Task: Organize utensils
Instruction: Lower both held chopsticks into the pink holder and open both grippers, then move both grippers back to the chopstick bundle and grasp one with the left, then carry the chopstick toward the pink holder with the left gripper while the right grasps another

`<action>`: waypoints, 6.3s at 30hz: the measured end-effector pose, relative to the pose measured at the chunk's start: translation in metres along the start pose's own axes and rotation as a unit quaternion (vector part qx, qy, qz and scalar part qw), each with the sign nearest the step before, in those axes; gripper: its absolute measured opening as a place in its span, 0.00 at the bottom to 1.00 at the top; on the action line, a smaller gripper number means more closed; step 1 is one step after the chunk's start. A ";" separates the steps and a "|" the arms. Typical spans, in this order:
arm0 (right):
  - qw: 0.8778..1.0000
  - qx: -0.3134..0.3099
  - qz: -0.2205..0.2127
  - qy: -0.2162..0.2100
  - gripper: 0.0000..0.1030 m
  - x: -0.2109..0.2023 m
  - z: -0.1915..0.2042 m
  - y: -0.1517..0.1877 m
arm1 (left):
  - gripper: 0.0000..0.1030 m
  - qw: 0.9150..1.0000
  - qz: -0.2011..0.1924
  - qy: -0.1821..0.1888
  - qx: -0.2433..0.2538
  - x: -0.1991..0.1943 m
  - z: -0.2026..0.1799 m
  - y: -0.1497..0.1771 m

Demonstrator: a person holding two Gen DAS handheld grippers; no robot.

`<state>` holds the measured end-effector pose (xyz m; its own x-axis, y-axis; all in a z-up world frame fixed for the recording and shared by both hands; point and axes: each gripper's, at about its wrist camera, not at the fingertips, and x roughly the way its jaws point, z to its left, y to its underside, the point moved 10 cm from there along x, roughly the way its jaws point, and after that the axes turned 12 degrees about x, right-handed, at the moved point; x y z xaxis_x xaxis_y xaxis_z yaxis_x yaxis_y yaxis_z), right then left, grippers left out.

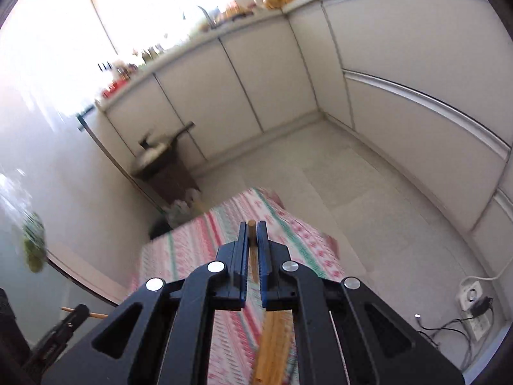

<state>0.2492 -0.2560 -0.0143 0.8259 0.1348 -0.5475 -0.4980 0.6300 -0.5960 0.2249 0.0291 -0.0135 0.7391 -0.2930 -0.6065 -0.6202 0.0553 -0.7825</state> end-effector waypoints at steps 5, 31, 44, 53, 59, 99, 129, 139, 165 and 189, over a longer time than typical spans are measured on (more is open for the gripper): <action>0.998 0.018 0.009 -0.063 0.05 0.008 0.055 -0.011 | 0.04 0.996 -0.061 -0.025 -0.054 -0.028 0.041 -0.041; 0.988 -0.012 0.100 -0.118 0.05 0.070 0.134 0.072 | 0.29 0.984 -0.059 -0.107 -0.127 -0.009 0.135 -0.030; 0.986 -0.018 0.150 -0.070 0.07 0.147 0.134 0.130 | 0.36 0.986 -0.042 -0.114 -0.115 -0.021 0.136 -0.017; 0.992 -0.049 0.108 -0.046 0.36 0.135 0.133 0.128 | 0.42 0.992 -0.025 -0.103 -0.074 -0.011 0.109 -0.009; 0.994 -0.094 0.053 -0.024 0.53 0.097 0.123 0.117 | 0.59 0.994 -0.027 -0.094 -0.042 -0.009 0.079 -0.004; 0.963 0.194 0.130 0.137 0.93 0.049 -0.182 0.043 | 0.81 0.943 0.312 -0.017 0.115 0.307 -0.113 0.126; 0.935 0.155 0.293 0.128 0.93 0.128 -0.154 0.158 | 0.04 0.984 0.124 0.023 0.127 0.105 -0.087 0.088; 0.932 0.139 0.326 0.081 0.52 0.146 -0.115 0.190 | 0.04 0.992 0.033 0.038 0.116 0.007 -0.054 0.066; 0.945 -0.001 0.291 0.148 0.06 0.207 -0.090 0.222 | 0.04 0.997 0.000 0.015 0.071 -0.025 -0.007 0.052; 0.986 0.018 0.146 -0.082 0.06 0.029 0.032 0.099 | 0.04 0.992 -0.115 -0.020 -0.039 -0.084 0.057 -0.028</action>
<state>0.2326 -0.1650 -0.0703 0.6819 0.4341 -0.5887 -0.7134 0.5723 -0.4043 0.1952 0.1062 0.0515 0.8729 -0.2502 -0.4189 -0.4505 -0.0833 -0.8889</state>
